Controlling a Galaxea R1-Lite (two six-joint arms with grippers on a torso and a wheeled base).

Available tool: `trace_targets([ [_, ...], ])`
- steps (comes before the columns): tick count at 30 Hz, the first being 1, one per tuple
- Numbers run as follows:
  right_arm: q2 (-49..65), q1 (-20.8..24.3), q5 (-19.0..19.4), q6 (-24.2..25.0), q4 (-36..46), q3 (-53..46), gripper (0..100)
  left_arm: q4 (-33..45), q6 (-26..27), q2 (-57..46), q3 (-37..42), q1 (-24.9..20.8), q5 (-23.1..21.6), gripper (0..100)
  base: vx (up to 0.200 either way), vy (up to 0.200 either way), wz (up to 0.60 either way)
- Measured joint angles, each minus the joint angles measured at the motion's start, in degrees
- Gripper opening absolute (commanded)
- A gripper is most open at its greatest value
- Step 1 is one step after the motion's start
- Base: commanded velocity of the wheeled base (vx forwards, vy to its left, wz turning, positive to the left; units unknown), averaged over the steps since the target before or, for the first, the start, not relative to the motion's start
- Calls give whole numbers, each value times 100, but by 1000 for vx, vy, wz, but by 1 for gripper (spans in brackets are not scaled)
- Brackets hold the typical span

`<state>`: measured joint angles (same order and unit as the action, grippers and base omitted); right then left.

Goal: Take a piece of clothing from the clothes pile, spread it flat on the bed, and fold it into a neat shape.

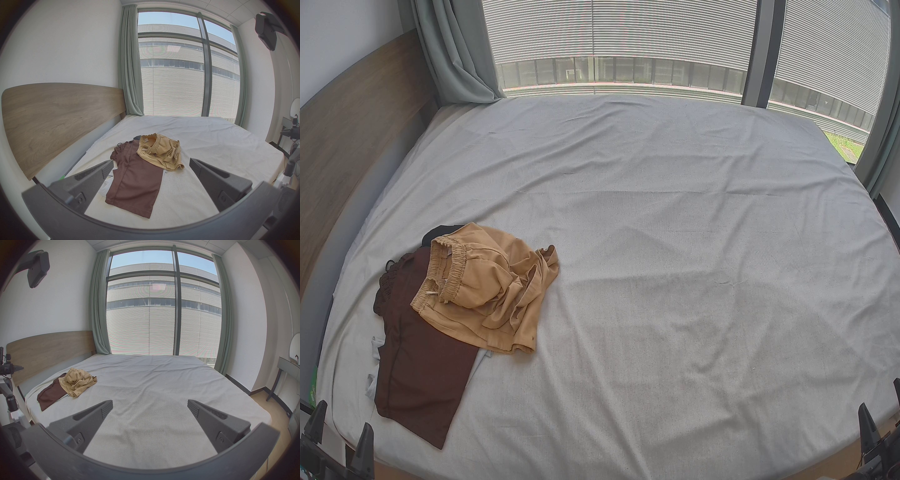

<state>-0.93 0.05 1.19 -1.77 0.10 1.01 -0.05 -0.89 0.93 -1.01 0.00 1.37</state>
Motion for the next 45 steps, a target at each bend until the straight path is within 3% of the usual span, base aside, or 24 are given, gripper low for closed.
trace_targets([
  [6,0,5,0,2,0,0,100,-137,-12,0,-61,0,13,100,0,0,0],
  [16,0,0,2,16,-2,0,100,-189,-59,328,-896,-77,55,100,0,0,0],
  [45,0,26,-7,123,6,0,100,-1081,-179,1954,-1029,-167,57,100,0,0,0],
])
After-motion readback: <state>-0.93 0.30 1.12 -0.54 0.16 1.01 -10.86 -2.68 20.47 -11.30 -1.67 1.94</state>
